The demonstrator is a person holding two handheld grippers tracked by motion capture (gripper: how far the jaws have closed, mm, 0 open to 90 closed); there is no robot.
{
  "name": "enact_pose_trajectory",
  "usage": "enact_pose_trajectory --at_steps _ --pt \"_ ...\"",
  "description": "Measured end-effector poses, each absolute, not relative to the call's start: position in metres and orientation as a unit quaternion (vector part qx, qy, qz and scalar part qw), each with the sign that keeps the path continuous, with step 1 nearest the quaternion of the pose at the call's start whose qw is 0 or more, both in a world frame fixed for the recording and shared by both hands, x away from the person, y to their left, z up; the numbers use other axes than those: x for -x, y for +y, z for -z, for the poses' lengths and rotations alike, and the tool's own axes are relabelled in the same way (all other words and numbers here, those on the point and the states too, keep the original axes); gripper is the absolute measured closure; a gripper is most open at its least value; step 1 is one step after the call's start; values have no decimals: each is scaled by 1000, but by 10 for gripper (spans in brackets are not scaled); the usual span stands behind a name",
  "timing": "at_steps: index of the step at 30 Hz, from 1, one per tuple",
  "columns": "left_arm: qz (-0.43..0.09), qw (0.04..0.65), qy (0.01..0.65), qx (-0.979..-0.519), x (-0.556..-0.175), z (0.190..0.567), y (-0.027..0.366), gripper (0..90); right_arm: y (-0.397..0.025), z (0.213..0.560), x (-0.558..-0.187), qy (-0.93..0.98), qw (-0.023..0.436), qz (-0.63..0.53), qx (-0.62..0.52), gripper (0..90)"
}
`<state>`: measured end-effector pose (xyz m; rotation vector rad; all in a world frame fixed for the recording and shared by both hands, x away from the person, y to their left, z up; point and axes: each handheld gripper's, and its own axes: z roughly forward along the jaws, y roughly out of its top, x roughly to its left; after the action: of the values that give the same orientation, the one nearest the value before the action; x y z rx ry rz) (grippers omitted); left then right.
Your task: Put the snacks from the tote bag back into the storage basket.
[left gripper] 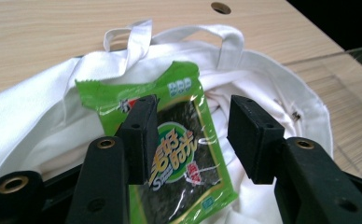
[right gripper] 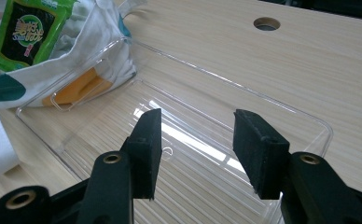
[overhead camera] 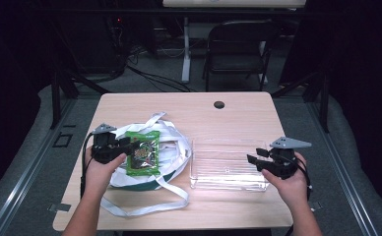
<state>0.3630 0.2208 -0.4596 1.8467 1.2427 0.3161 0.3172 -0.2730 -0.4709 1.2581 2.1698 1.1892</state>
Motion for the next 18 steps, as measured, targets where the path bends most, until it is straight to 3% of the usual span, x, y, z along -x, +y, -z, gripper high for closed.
enact_pose_trajectory --at_steps 7,18 --pt "-109 420 517 -738 -374 460 222 436 -268 464 -328 767 165 -431 -446 524" --pt "-94 406 551 -723 -378 471 235 416 -267 463 -337 766 163 -431 -448 485"
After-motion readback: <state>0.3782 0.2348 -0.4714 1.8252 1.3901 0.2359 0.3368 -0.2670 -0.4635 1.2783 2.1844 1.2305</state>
